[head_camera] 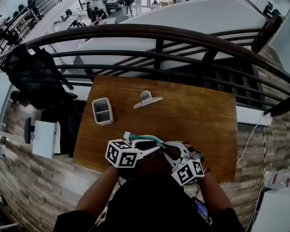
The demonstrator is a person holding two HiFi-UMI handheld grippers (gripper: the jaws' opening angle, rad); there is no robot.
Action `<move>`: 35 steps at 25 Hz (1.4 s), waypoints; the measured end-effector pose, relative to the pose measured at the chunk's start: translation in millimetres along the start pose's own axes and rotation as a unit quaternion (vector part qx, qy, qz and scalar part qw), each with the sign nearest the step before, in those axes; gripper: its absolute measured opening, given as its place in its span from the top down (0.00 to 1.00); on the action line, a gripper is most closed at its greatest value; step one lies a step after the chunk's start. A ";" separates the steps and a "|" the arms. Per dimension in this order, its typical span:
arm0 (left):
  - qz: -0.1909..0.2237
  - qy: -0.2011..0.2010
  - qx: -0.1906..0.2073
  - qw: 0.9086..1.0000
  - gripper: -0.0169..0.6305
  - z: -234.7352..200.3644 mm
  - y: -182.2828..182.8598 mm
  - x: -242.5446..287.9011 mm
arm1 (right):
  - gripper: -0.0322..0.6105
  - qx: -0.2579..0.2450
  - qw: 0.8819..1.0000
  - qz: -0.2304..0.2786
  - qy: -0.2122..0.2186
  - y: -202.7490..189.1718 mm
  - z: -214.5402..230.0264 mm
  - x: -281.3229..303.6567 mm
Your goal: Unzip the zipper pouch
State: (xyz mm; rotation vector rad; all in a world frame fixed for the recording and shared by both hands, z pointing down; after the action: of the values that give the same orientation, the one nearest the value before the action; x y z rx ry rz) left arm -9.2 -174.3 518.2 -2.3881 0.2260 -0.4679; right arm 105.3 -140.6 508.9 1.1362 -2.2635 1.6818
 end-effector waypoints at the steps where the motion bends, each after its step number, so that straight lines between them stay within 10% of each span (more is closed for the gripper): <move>1: -0.001 -0.001 -0.002 1.000 0.76 0.3 0.2 0.8 | 0.87 0.003 1.000 -0.001 0.000 -0.5 0.3 -1.0; 11: -0.034 0.038 0.082 0.995 0.88 8.9 6.6 1.8 | 0.87 0.007 1.000 -0.020 -0.004 -2.4 1.9 1.2; 18: -0.018 -0.004 0.033 0.999 0.91 12.3 9.4 -1.3 | 0.87 0.004 1.000 -0.021 -0.003 1.6 -3.4 1.7; 35: -0.016 0.034 0.029 0.999 0.94 14.5 0.5 -3.1 | 0.88 0.088 0.996 0.013 -0.007 -7.3 -12.2 -4.4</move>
State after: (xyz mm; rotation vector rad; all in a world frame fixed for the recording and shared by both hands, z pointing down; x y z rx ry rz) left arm -6.4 -165.2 506.9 -2.3252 0.2022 -0.5642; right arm 108.8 -128.7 517.2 1.1596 -2.1834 1.9211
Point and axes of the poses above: the fingertips, and each gripper's own axes: x forward along the fingers, z to its right, y out of its top, the point moved 7 cm from there along -x, backward along the fingers, and after that the axes turned 5 degrees about z, right-handed, at the moved point
